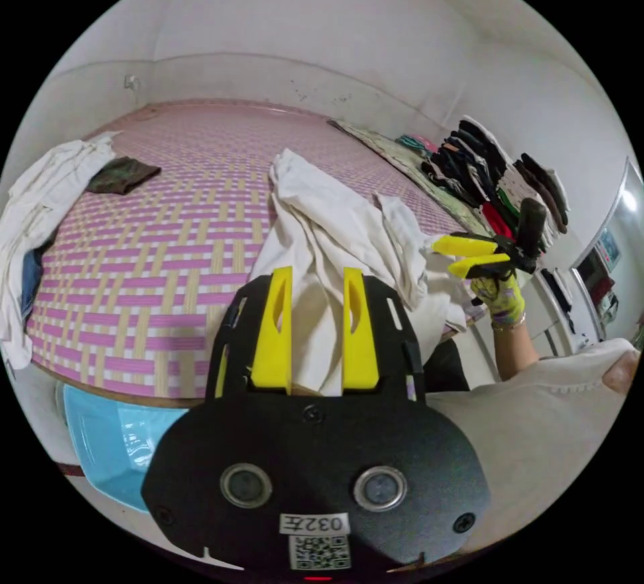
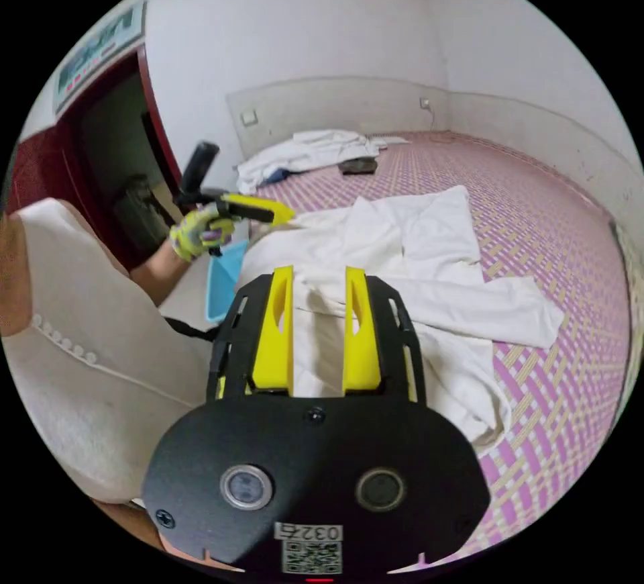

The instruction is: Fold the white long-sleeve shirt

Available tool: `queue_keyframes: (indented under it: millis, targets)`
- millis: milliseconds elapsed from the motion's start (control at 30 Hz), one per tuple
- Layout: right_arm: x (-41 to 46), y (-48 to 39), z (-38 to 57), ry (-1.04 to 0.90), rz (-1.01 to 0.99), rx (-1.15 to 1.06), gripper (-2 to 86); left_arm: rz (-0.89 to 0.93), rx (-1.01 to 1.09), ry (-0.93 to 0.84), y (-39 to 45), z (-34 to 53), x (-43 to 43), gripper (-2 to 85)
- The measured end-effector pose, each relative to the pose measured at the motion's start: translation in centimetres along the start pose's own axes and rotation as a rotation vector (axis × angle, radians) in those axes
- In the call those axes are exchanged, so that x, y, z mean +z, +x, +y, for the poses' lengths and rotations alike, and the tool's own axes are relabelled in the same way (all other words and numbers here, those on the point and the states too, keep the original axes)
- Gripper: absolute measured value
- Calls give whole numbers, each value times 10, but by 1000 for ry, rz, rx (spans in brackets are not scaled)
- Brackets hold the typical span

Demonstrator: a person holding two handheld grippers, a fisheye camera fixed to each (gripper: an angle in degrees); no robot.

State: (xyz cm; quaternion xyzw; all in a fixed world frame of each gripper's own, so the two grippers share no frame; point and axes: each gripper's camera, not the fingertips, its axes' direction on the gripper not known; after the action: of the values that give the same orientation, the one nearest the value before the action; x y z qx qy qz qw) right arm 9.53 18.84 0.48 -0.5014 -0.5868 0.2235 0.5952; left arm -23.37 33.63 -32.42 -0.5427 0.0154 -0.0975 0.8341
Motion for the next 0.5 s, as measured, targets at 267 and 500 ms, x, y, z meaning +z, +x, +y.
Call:
queue_keyframes:
  millis: [267,500]
  targets:
    - [74,-37,-38,-210,105,-84,59,77,138,-252,45,-5,41,101]
    - [59,-46,-55,-172,138,-119,-9,82,174,-216,65,-9,34,48]
